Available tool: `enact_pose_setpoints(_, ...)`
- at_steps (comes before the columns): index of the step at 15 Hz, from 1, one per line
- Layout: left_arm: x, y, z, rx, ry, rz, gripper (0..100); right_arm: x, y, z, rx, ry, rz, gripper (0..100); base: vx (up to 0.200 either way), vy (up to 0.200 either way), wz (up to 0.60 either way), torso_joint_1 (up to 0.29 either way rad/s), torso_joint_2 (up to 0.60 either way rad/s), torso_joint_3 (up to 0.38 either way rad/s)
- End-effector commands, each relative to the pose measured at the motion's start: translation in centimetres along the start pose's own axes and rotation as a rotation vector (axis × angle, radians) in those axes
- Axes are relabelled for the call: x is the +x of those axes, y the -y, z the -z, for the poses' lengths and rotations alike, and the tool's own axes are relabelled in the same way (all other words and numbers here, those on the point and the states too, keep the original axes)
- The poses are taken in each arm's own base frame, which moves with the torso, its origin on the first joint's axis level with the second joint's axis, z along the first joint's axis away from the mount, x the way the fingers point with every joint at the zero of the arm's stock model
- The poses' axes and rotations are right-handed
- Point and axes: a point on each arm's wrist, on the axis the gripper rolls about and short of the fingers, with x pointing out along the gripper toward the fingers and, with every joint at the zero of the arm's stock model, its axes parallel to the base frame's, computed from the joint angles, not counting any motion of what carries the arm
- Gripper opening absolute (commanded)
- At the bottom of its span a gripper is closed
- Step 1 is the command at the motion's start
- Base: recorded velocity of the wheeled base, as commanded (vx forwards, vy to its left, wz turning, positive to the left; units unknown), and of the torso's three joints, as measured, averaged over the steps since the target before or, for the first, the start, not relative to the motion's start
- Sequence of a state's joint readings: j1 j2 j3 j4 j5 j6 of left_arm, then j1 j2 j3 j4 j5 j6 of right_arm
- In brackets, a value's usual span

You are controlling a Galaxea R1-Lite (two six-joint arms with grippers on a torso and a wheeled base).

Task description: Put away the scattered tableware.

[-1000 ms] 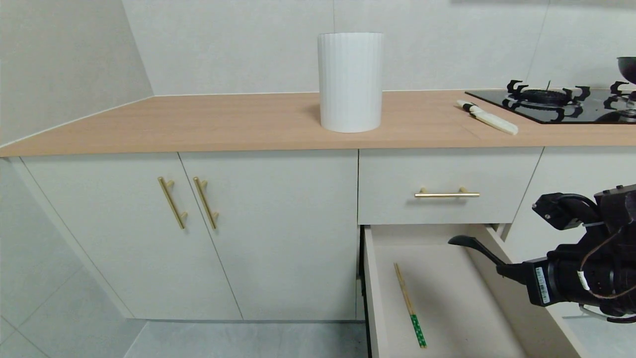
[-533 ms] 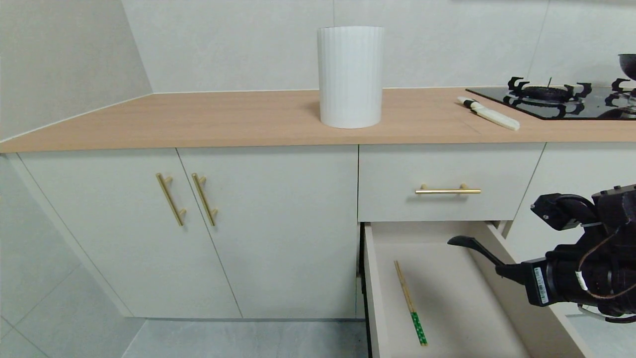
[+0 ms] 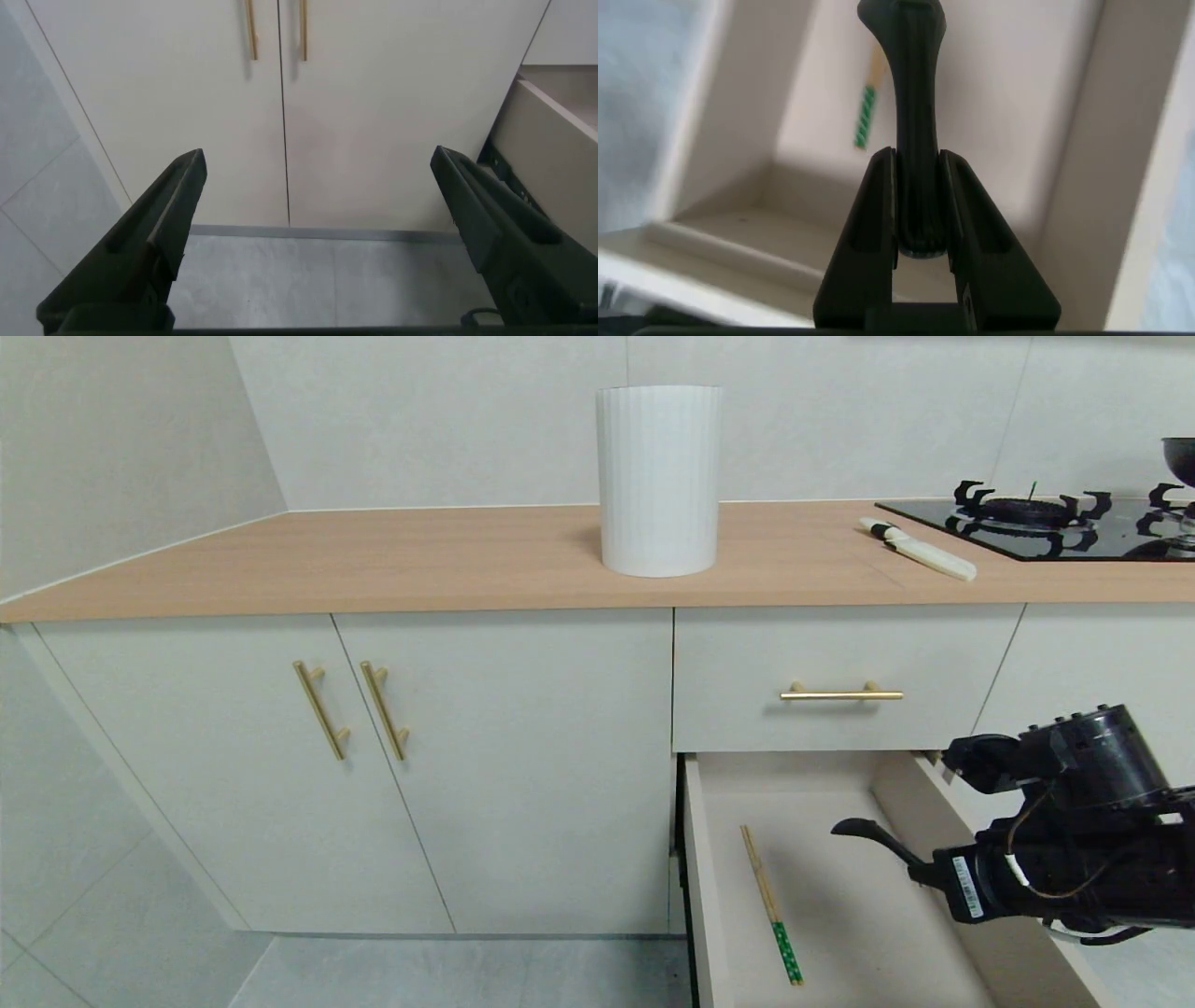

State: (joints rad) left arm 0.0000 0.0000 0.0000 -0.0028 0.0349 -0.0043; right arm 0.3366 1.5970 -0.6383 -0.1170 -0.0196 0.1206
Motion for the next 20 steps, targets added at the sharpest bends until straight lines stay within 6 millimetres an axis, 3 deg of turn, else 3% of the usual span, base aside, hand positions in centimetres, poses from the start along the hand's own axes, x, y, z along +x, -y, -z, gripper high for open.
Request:
enact_pose_setpoints(1,0.0,0.0,0.0,0.000,0.000,0.000,100,5.0,0.9,1.0,0.028,-0.114,0.033,0,0.000,0.000,0.00,0.000,0.00,0.000)
enact_pose_setpoints(5,0.0,0.0,0.0,0.000,0.000,0.000,100,10.1,0.9,2.0,0.053,-0.100,0.032,0,0.000,0.000,0.00,0.000,0.00,0.000)
enact_pose_setpoints(8,0.0,0.0,0.0,0.000,0.000,0.000,100,14.8,0.6,1.1,0.051,-0.027,0.032,0,0.000,0.000,0.00,0.000,0.00,0.000)
enact_pose_setpoints(9,0.0,0.0,0.0,0.000,0.000,0.000,100,14.9,0.7,1.1,0.051,-0.029,0.032,0,0.000,0.000,0.00,0.000,0.00,0.000)
enact_pose_setpoints(13,0.0,0.0,0.0,0.000,0.000,0.000,100,19.4,0.6,2.5,0.099,-0.026,0.113,0,0.000,0.000,0.00,0.000,0.00,0.000)
enact_pose_setpoints(15,0.0,0.0,0.0,0.000,0.000,0.000,100,20.9,0.7,3.5,0.100,-0.038,0.124,0,0.000,0.000,0.00,0.000,0.00,0.000)
enact_pose_setpoints(20,0.0,0.0,0.0,0.000,0.000,-0.002,100,21.6,0.9,3.9,0.098,-0.044,0.170,0,0.000,0.000,0.00,0.000,0.00,0.000)
